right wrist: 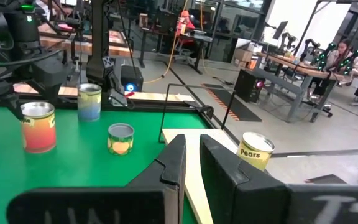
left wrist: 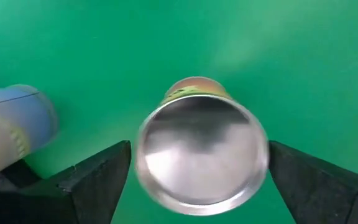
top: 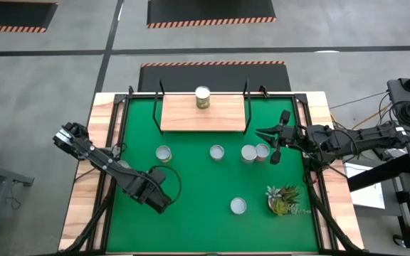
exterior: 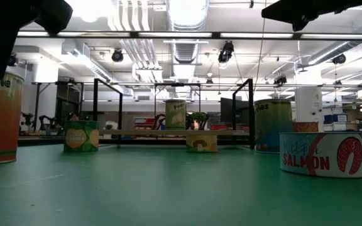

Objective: Pick and place cans onto a shelf
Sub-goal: Put the canned pineapple on the shelf

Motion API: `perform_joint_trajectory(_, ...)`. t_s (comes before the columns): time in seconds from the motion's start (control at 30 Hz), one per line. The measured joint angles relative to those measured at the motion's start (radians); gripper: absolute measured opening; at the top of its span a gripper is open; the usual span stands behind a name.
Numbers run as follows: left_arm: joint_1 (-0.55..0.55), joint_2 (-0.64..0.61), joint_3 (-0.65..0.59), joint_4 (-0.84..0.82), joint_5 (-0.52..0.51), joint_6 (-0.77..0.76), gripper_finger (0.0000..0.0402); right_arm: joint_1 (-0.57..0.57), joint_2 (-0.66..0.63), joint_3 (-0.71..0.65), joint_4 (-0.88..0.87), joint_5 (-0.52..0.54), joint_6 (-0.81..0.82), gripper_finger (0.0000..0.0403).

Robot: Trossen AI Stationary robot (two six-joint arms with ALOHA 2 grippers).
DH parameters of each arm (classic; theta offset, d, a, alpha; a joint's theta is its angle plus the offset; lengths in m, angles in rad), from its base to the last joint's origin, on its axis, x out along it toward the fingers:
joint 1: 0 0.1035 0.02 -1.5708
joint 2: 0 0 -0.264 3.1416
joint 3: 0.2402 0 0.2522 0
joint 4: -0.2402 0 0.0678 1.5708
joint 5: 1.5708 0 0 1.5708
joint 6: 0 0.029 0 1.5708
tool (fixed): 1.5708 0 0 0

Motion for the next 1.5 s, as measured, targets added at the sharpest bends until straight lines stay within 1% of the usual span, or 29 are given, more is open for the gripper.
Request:
perform_joint_trajectory(0.23, 0.0, -0.002, -0.007, 0.023, -0.002, 0.011, 0.0296, 0.0, 0.0, 0.0, 0.0, 0.0, 0.0, 0.0036)
perform_joint_trajectory(0.37, 0.0, -0.001, 0.003, 0.02, -0.001, 0.032, 0.0298, 0.0, 0.0, 0.0, -0.001, 0.0, 0.0, 0.0036)
perform_joint_trajectory(0.5, 0.026, 0.0, 0.093, 0.023, -0.006, 0.132, 0.0311, 0.0, 0.0, 0.0, -0.001, 0.0, 0.007, 0.0036)
perform_joint_trajectory(0.6, 0.063, 0.002, 0.174, 0.023, -0.061, 0.247, 0.031, 0.0, 0.0, 0.0, -0.001, 0.0, 0.007, 0.0036)
perform_joint_trajectory(0.7, 0.111, 0.009, 0.262, 0.008, -0.112, 0.407, 0.0308, 0.0, 0.0, 0.0, -0.001, 0.0, 0.007, 0.0036)
perform_joint_trajectory(0.87, 0.221, 0.053, 0.397, 0.003, -0.128, 0.691, 0.0308, 0.0, 0.0, 0.0, -0.002, 0.0, 0.007, 0.0036)
perform_joint_trajectory(0.97, 0.293, 0.08, 0.458, -0.007, -0.134, 0.872, 0.0308, 0.0, 0.0, 0.0, -0.012, 0.0, 0.007, 0.0036)
perform_joint_trajectory(1.1, 0.401, 0.112, 0.495, -0.036, -0.134, 1.092, 0.0308, 0.0, 0.001, -0.001, -0.035, 0.0, 0.007, 0.0036)
perform_joint_trajectory(1.23, 0.527, 0.127, 0.495, -0.031, -0.134, 1.283, 0.0308, 0.0, 0.0, -0.001, -0.038, 0.0, 0.007, 0.0036)
perform_joint_trajectory(1.33, 0.635, 0.145, 0.495, -0.019, -0.134, 1.355, 0.0308, 0.0, 0.0, -0.001, -0.046, 0.0, 0.013, 0.0036)
perform_joint_trajectory(1.5, 0.793, 0.199, 0.527, 0.013, -0.137, 1.368, 0.0308, 0.0, 0.0, -0.001, -0.051, 0.0, 0.023, 0.0036)
